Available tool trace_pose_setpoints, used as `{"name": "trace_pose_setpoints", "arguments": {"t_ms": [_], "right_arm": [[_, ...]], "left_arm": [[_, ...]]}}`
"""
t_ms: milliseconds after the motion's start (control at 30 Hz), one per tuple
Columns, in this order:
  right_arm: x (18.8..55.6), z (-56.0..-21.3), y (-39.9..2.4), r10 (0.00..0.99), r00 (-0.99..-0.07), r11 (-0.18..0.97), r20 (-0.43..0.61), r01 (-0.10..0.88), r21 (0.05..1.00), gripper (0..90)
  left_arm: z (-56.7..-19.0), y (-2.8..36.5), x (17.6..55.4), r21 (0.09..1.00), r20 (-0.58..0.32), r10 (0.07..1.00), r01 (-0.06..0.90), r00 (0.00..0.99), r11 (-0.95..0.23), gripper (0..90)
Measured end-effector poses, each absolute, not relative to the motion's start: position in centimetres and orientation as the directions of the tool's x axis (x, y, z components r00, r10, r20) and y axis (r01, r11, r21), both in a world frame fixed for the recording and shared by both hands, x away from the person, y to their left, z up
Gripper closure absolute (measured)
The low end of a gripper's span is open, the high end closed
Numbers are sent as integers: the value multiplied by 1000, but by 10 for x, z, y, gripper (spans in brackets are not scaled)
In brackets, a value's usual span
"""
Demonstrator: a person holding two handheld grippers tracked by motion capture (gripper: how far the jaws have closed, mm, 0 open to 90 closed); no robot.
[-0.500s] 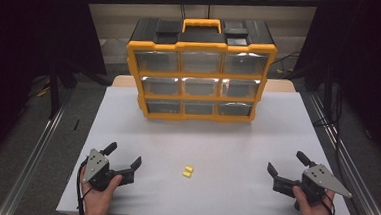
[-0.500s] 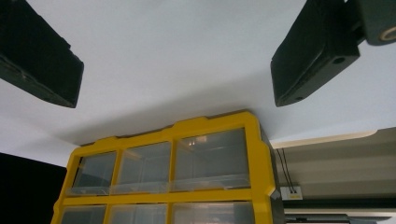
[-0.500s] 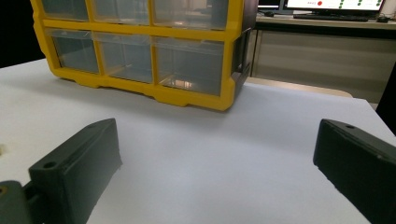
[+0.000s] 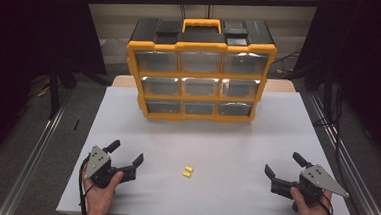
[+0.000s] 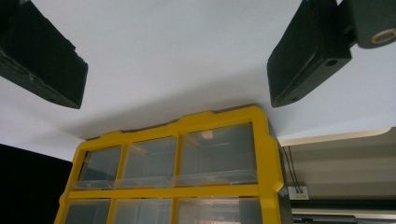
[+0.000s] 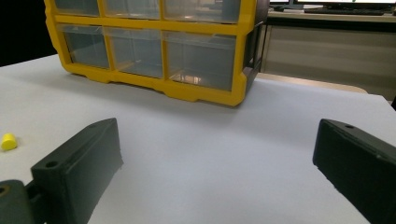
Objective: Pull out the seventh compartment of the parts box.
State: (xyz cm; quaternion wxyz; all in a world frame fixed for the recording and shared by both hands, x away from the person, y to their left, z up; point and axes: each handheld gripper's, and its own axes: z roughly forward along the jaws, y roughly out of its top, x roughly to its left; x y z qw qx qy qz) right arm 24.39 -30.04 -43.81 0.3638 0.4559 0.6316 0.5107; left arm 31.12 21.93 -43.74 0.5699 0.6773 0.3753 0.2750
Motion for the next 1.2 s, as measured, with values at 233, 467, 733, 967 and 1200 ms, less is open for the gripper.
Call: {"name": "trace_pose_setpoints", "arguments": {"t_ms": [233,467,733,967,1200], "right_arm": [[245,-438,-298,945,-325,59,11,204,977,9],[244,-438,-297,945,-328,60,10,203,977,9],[244,-438,-297,945,-328,60,10,203,977,11],[245,-437,-296,944,-330,58,14,205,977,11],[245,-437,-296,942,-334,55,17,204,977,11]], "left_arm": [[-436,214,314,979,-41,806,183,590,-84,41],[-434,210,321,980,-34,814,178,580,-87,38],[-435,207,336,982,-34,820,172,571,-79,35],[-438,196,349,979,-25,810,177,586,-98,35],[-436,191,360,982,-9,817,159,577,-102,35]]}}
